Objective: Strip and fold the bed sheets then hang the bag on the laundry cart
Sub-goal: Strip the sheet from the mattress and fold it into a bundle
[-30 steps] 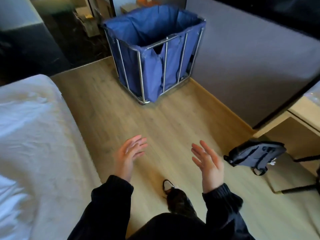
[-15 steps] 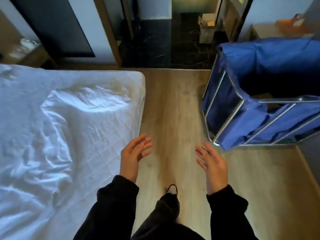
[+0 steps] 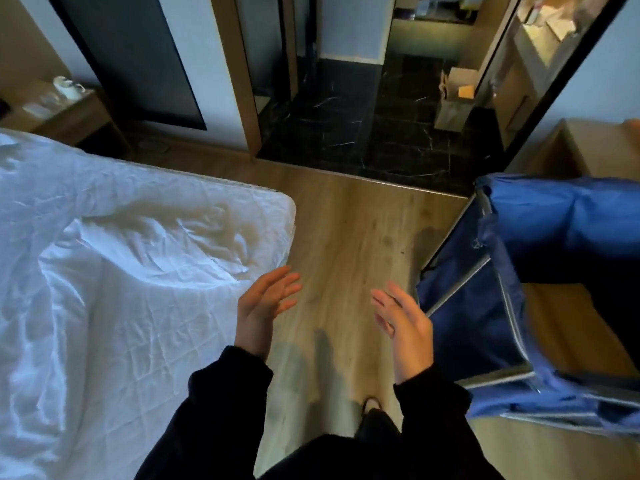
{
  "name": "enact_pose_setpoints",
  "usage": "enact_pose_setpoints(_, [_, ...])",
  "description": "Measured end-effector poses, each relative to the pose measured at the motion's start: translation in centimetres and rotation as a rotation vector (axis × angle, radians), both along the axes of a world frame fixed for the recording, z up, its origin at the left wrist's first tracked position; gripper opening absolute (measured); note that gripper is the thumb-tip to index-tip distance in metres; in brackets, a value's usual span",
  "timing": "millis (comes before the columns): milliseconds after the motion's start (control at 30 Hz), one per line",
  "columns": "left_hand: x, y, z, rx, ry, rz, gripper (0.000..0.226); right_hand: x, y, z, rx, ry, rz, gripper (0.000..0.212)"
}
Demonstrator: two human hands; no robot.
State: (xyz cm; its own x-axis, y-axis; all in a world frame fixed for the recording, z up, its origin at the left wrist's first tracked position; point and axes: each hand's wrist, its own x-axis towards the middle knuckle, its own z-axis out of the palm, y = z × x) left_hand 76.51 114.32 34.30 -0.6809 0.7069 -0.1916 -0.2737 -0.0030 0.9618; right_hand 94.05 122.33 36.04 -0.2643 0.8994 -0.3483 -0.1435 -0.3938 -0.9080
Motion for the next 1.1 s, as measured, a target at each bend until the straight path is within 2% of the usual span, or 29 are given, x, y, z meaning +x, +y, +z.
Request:
enact_pose_setpoints(100, [-1.8, 7.4, -0.7, 0.007, -0.008, 0.045, 0.038, -2.1, 7.8, -1.8, -0.018, -0.002, 0.029, 0.027])
enact_pose_setpoints(200, [-4.1, 15.2, -1.0, 0.011, 0.016, 0.057, 0.043, -4.4, 16.3, -2.4, 0.006, -0.002, 0.070, 0.046])
enact_pose_setpoints(300, [-6.9, 22.5, -0.4, 0.010, 0.042, 0.085, 0.037, -7.0, 24.6, -2.3, 0.030, -0.021, 0.123, 0.032])
enact_pose_setpoints(467, [-12.5, 32.1, -0.2, -0.004, 0.031, 0.169, 0.032, -13.4, 36.4, -1.6, 0.078, -0.045, 0.198, 0.035])
enact_pose_setpoints(567, [-16.3, 37.0, -1.1, 0.006, 0.007, 0.265, 0.022, -17.9, 42.2, -2.4, 0.074, -0.077, 0.258, 0.035])
enact_pose_setpoints(700, [-22.1, 44.0, -2.3, 0.022, -0.020, 0.340, 0.021, -24.5, 50.1, -3.8, 0.076, -0.146, 0.338, 0.034])
enact_pose_setpoints(833, [-29.5, 51.1, -2.8, 0.045, -0.052, 0.400, 0.030, -32.6, 58.1, -3.3, 0.115, -0.193, 0.396, 0.034])
enact_pose_setpoints(1100, [-44.1, 60.9, -2.7, 0.049, 0.028, 0.530, 0.035, -48.2, 70.8, -2.3, 0.140, -0.166, 0.518, 0.029])
